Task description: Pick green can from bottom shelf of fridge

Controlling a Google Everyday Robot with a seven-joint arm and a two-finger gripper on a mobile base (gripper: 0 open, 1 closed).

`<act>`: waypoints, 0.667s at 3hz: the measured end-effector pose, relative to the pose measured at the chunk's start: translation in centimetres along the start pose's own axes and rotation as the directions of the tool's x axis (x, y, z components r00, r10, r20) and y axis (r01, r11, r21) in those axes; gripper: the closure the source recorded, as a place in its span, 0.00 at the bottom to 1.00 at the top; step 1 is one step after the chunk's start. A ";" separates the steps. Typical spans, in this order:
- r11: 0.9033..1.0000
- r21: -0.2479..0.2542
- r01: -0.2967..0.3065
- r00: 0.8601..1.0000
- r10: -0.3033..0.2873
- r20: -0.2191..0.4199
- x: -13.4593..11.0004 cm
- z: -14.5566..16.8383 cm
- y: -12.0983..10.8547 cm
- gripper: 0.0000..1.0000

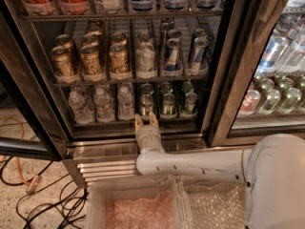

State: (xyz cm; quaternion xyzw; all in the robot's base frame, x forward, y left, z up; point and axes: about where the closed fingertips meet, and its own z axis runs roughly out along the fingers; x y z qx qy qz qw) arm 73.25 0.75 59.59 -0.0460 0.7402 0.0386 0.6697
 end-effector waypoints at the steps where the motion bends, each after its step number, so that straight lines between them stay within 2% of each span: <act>1: 1.000 -0.007 0.001 1.000 -0.001 0.030 -0.7 1.1 0.4 0.44; 2: 1.000 -0.003 0.002 0.999 -0.002 0.047 -0.9 2.3 0.3 0.45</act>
Offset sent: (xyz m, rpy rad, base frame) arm 0.0378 0.0065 0.0079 0.0052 -0.0662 0.0006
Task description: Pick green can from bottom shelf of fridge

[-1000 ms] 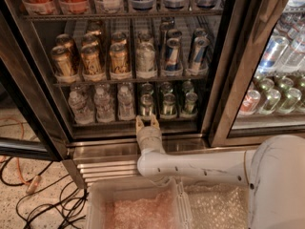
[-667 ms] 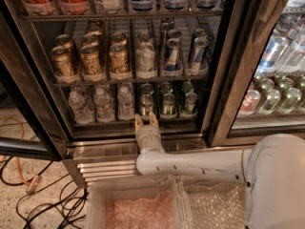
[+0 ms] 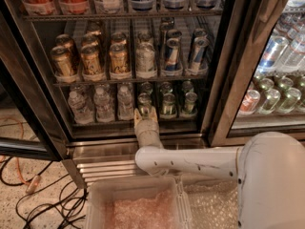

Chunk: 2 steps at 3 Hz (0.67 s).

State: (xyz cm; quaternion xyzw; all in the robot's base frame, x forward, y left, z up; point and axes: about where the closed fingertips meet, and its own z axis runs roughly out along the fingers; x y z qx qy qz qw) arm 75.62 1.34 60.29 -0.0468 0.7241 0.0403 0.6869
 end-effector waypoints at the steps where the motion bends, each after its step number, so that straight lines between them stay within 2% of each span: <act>1: 1.000 0.014 0.002 1.000 -0.002 0.005 0.1 1.0 -0.5 0.46; 2: 0.999 0.041 0.007 1.000 -0.008 0.002 0.5 1.8 -1.2 0.46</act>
Offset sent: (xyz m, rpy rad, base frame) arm 0.0273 -0.0178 -0.0112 -0.0187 0.0020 -0.0704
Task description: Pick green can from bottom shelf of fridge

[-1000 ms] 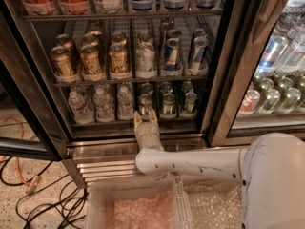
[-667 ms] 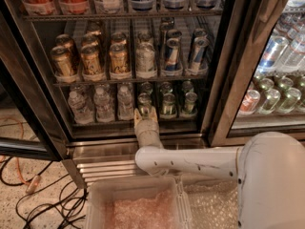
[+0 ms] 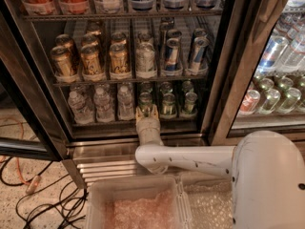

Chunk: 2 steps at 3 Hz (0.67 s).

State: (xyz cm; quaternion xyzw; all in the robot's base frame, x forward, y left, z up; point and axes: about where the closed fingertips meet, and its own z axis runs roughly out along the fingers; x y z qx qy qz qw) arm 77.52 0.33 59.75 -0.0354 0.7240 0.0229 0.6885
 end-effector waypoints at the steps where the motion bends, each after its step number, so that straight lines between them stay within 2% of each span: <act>1: 1.000 0.025 0.004 1.000 -0.004 -0.007 0.4 0.5 -0.7 0.45; 2: 0.999 0.045 0.007 1.000 -0.007 -0.011 0.6 0.9 -1.2 0.40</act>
Offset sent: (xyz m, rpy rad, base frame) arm 0.0141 -0.0167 -0.0105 -0.0161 0.0163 -0.0671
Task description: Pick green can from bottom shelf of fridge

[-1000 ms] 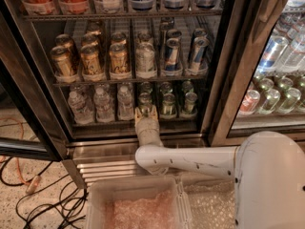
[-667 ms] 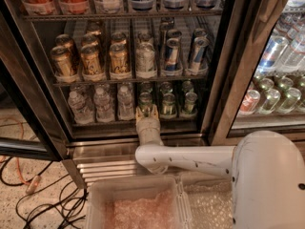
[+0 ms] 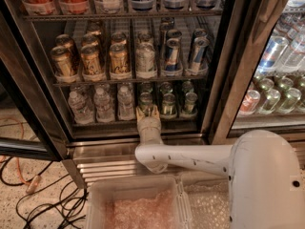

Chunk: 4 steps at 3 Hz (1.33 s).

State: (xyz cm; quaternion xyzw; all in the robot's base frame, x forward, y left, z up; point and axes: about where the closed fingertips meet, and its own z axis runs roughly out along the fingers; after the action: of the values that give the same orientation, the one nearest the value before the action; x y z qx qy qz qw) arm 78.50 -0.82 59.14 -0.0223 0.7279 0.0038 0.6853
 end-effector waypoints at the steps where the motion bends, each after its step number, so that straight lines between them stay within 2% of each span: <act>1: 1.000 0.026 0.000 1.000 0.000 0.007 -0.2 0.9 -0.6 0.35; 2: 1.000 0.029 0.000 1.000 0.000 0.011 -0.3 1.1 -0.6 0.35; 3: 1.000 0.028 -0.004 1.000 0.003 0.020 -0.5 1.6 -0.4 0.54; 4: 1.000 0.026 -0.008 1.000 0.007 0.029 -0.7 2.0 -0.2 0.77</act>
Offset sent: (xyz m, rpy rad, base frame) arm 0.0121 -0.0070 0.0006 -0.0036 -0.0104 -0.0334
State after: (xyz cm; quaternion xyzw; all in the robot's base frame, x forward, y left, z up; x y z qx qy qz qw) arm 80.52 -0.98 59.71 -0.0104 0.7179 -0.0027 0.6961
